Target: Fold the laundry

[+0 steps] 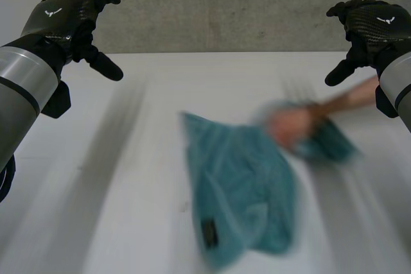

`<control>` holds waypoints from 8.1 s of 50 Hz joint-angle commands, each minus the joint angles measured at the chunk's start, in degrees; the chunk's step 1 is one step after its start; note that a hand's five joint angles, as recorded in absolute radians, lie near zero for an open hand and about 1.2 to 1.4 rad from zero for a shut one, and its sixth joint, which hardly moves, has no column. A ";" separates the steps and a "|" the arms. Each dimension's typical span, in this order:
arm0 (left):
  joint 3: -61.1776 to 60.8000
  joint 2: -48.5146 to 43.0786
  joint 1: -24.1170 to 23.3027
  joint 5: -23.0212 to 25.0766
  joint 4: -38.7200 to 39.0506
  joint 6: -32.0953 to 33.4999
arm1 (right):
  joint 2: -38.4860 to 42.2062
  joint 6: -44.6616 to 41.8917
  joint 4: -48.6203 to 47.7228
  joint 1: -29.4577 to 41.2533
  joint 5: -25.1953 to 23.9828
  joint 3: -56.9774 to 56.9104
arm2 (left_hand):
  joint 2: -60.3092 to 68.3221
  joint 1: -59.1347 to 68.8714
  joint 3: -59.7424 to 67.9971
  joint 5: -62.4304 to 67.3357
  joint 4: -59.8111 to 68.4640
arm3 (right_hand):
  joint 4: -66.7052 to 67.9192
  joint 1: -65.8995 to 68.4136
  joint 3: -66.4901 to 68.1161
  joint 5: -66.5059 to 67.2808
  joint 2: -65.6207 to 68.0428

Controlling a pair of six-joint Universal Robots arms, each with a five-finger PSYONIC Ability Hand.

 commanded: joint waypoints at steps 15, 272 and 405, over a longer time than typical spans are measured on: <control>-0.01 -0.07 -0.02 -0.09 0.97 0.04 | 0.02 -0.01 0.03 0.64 0.00 0.73 | -1.40 -3.00 -1.92 -1.35 -1.44 | -3.20 -0.69 -2.23 -3.32 -2.34; -20.14 4.32 4.72 10.72 1.93 22.28 | 41.33 -67.42 24.20 -3.14 -25.84 -26.16 | 67.21 65.61 66.68 67.26 67.17 | 22.28 24.79 23.25 22.16 23.14; -25.50 -14.14 11.31 4.39 30.06 22.45 | 12.85 -31.83 -3.57 -3.66 -13.88 18.39 | 67.21 65.61 66.68 67.26 67.17 | 66.80 69.31 67.77 66.68 67.66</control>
